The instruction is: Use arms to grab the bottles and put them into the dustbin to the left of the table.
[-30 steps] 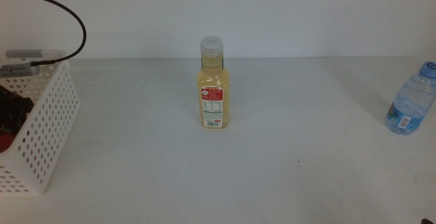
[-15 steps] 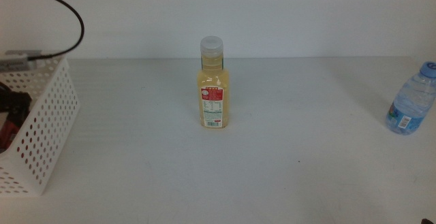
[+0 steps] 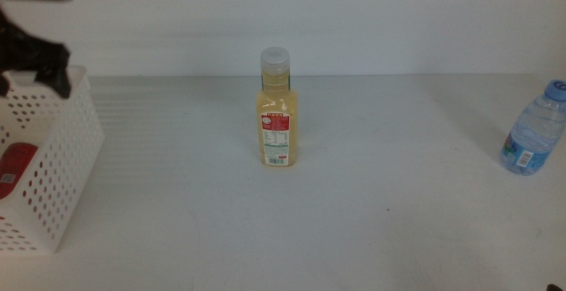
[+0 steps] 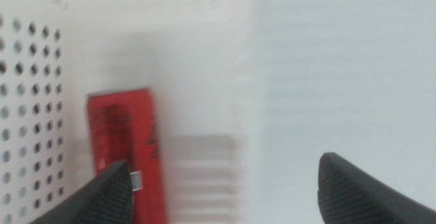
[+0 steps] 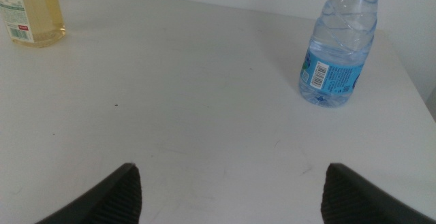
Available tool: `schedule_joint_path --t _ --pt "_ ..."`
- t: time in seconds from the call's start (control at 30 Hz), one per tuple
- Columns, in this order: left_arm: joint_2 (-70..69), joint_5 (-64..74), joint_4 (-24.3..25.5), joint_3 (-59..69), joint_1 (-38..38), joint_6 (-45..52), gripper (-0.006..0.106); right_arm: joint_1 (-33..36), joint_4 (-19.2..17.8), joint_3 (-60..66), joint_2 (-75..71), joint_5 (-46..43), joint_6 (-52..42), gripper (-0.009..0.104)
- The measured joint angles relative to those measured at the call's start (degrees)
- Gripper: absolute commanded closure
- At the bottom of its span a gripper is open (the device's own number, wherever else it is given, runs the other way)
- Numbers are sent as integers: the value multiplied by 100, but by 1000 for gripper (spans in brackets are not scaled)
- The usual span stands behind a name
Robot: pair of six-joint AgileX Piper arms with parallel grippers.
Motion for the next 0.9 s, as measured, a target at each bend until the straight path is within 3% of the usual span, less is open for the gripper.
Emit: schedule_joint_path --t 0.5,0.9 --pt "-887 -174 213 291 -2025 -897 14 0 0 0 0 0 0 18" --pt "-2028 -2783 300 2778 -3051 -1154 14 0 0 0 0 0 0 18"
